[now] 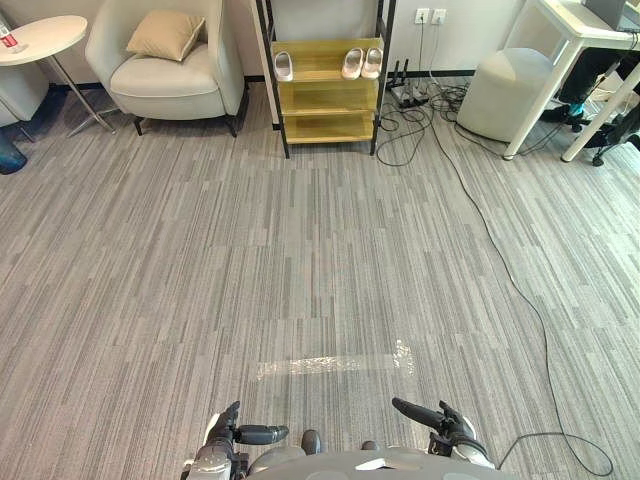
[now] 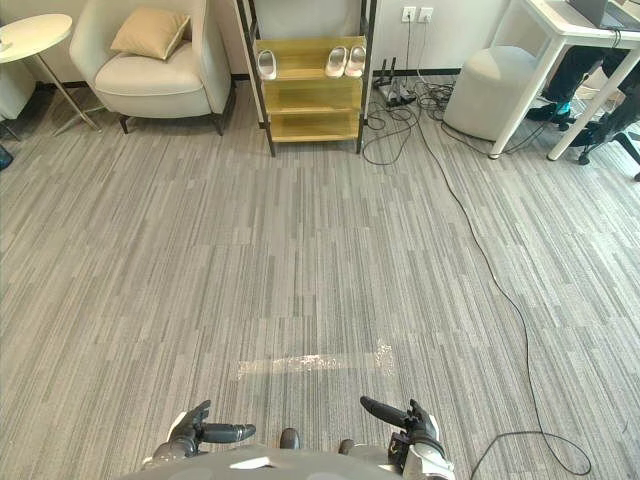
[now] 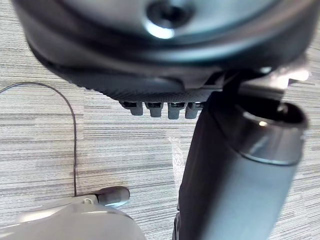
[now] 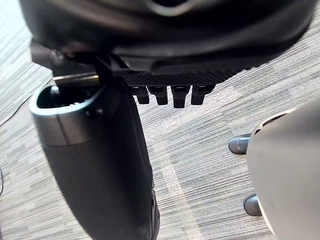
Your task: Organize the slippers on the shoe rack
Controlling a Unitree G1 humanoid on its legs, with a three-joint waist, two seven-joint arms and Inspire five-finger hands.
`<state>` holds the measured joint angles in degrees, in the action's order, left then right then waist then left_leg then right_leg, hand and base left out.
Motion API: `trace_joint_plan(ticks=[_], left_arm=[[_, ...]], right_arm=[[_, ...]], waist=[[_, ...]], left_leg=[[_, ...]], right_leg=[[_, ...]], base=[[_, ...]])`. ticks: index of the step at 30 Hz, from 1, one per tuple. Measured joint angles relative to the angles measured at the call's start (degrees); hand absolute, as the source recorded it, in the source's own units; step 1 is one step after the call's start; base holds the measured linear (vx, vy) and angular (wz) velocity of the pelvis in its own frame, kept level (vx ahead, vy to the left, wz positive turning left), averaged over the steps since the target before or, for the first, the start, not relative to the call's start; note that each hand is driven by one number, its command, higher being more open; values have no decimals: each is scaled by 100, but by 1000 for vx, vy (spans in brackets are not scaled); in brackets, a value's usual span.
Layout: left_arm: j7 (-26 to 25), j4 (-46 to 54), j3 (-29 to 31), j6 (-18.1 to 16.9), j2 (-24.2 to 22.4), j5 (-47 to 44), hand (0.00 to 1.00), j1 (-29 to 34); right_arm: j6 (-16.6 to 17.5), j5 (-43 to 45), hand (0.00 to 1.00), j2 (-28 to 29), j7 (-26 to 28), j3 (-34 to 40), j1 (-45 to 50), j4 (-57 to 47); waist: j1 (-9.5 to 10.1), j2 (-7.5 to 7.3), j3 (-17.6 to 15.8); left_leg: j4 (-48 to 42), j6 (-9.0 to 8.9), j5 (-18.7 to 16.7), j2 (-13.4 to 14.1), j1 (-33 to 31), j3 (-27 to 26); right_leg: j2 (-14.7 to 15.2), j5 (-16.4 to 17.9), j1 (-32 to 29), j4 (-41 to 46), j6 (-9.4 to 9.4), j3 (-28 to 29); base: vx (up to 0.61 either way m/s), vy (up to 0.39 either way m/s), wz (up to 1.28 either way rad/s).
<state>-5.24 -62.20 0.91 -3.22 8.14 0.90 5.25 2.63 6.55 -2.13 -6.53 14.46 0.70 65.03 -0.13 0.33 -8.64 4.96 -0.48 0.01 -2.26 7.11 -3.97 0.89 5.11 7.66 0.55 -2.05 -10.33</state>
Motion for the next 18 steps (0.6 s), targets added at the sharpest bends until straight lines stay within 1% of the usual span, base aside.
trace_joint_plan(ticks=[2,12,18], left_arm=[[-4,0,0,1,-5,72,100,0],[3,-4,-2,1,-22,92,100,1],[-2,-6,1,2,-2,87,100,-3]], right_arm=[[0,0,100,-4,-1,0,1,11],[1,-21,100,-27,0,0,-17,61],[-1,-20,100,-23,-1,-2,-97,102]], waist=[[0,8,-6],[0,36,-30],[0,5,-93]], left_leg=[[1,0,0,-1,33,0],[31,-12,10,0,36,-8],[33,-12,10,-2,6,-7]], right_leg=[[0,-16,48,-27,-25,-5],[0,-21,51,-38,-27,-12],[-5,-35,51,-103,-23,-25]], base=[[0,0,0],[-20,-13,0],[0,0,0]])
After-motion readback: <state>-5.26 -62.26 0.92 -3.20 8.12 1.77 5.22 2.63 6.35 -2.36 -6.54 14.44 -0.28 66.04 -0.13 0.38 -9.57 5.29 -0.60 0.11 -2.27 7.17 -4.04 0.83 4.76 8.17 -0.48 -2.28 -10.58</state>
